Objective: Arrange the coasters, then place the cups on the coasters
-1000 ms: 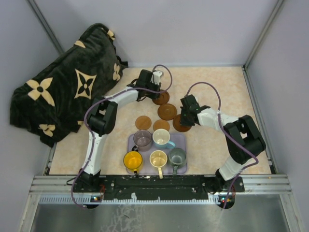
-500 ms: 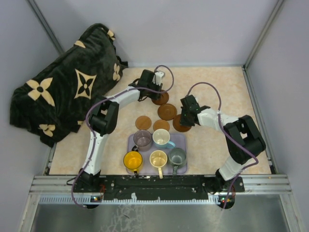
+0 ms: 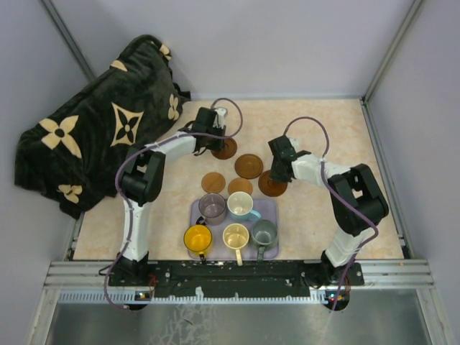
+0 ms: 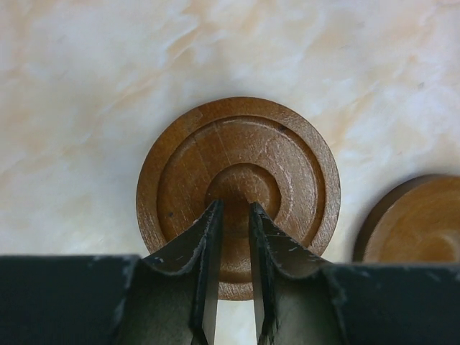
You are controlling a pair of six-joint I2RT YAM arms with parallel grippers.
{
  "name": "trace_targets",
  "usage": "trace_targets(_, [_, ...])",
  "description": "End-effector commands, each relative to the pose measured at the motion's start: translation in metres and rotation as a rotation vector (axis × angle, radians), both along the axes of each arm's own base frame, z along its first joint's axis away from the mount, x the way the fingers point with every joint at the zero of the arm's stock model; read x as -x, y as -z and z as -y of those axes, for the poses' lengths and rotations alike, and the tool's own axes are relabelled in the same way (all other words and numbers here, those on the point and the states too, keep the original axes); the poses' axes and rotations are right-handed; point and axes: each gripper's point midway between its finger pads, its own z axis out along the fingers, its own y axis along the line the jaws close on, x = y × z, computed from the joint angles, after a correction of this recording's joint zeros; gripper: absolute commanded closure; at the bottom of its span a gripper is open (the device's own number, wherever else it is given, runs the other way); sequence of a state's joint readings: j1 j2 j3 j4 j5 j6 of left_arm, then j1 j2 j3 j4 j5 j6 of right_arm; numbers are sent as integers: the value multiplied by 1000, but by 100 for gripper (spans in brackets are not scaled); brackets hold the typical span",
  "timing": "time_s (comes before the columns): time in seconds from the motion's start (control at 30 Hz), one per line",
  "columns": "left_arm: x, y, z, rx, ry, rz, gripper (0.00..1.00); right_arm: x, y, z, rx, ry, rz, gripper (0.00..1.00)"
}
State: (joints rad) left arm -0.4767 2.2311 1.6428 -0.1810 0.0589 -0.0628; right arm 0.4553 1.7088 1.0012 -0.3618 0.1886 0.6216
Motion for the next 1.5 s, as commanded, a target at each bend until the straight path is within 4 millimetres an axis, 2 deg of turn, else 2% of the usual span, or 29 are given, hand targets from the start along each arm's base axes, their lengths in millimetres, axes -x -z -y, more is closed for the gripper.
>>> trace_targets(0.0, [41, 49, -69, -72, -153, -216, 72, -8, 15, 39, 79, 84, -53, 100])
trace_targets(0.17, [49, 49, -99, -64, -228, -234, 72, -41, 9, 59, 94, 115, -21, 100])
trace_targets(0.27, [54, 47, -107, -40, -245, -251, 72, -61, 4, 59, 91, 107, -13, 100])
trace_targets(0.33, [59, 45, -105, -27, -234, -250, 72, -65, 7, 54, 77, 86, -26, 100])
trace_targets(0.43, [71, 48, -101, -5, -214, -269, 72, -61, 14, 47, 47, 77, -46, 100])
trace_targets(0.6, [103, 60, -94, -17, -182, -320, 73, -33, 35, 37, 32, 49, -111, 100])
trace_targets(0.73, [124, 61, -80, -30, -137, -327, 73, -12, 41, 20, 56, -11, -136, 100])
trace_targets(0.83, [135, 62, -70, -32, -111, -334, 74, -4, 44, 6, 60, -48, -144, 100])
trace_targets(1.1, [148, 60, -55, -15, -73, -345, 74, -9, 39, -21, 42, -102, -140, 100])
trace_targets(1.47, [129, 52, -45, -7, -59, -314, 74, -39, 37, -46, 38, -164, -138, 100])
